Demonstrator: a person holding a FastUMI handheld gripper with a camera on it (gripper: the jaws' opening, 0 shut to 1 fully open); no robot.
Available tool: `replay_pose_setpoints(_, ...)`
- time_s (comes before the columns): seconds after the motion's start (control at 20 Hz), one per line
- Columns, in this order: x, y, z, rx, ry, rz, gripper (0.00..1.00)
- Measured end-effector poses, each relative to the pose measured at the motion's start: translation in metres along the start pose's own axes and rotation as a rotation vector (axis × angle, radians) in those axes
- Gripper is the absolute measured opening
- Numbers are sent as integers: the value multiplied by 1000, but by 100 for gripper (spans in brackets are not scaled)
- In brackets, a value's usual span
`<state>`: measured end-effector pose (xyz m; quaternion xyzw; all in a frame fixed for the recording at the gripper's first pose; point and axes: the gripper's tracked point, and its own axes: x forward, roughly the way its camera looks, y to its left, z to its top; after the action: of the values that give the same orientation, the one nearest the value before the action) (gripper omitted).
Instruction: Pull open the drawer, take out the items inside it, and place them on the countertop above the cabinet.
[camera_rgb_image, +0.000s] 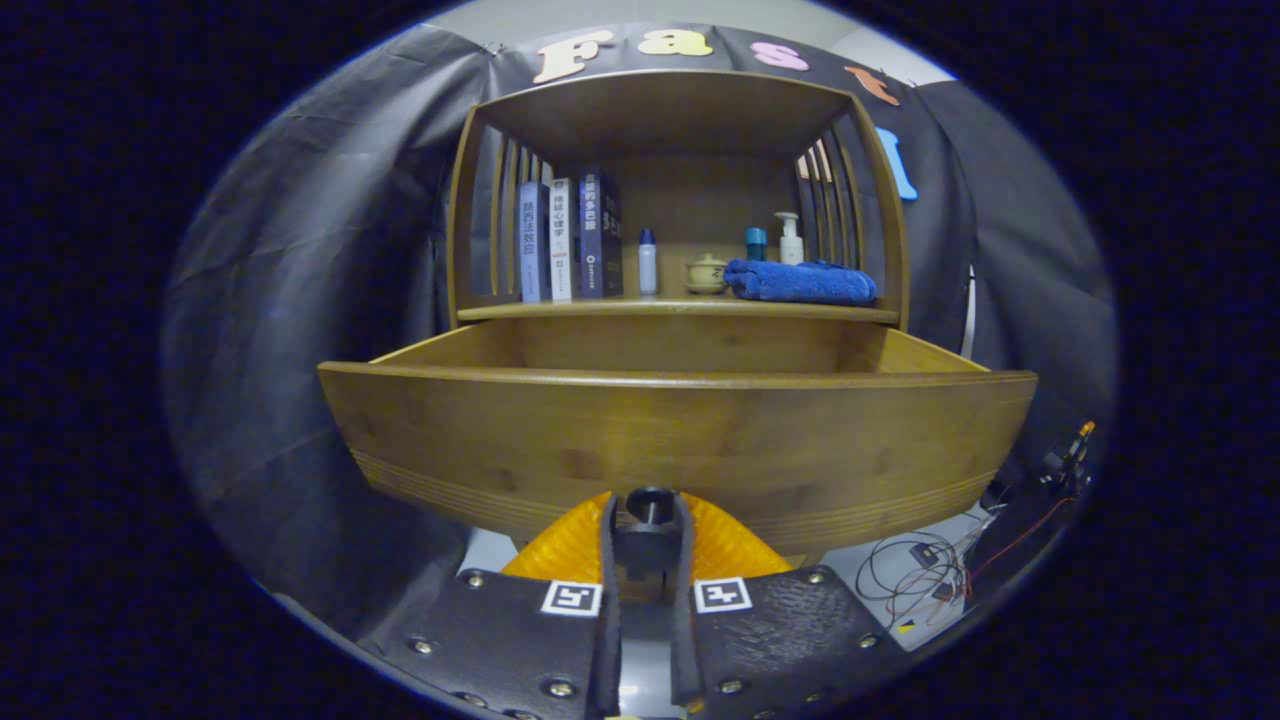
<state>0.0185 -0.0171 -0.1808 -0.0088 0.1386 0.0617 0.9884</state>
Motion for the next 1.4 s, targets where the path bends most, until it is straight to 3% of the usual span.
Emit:
replay_pose_setpoints(0.1, 2, -2, -2, 49, 34, -10, 20)
replay_pose_setpoints(0.3, -2, -1, 8, 91, 41, 3, 60)
replay_pose_setpoints(0.45, -11, -7, 33, 47, 4, -29, 100)
replay_pose_setpoints(1.0, -26, -18, 143, 101, -2, -95, 100)
replay_pose_setpoints(1.4, 19, -2, 142, 95, 202, -36, 100)
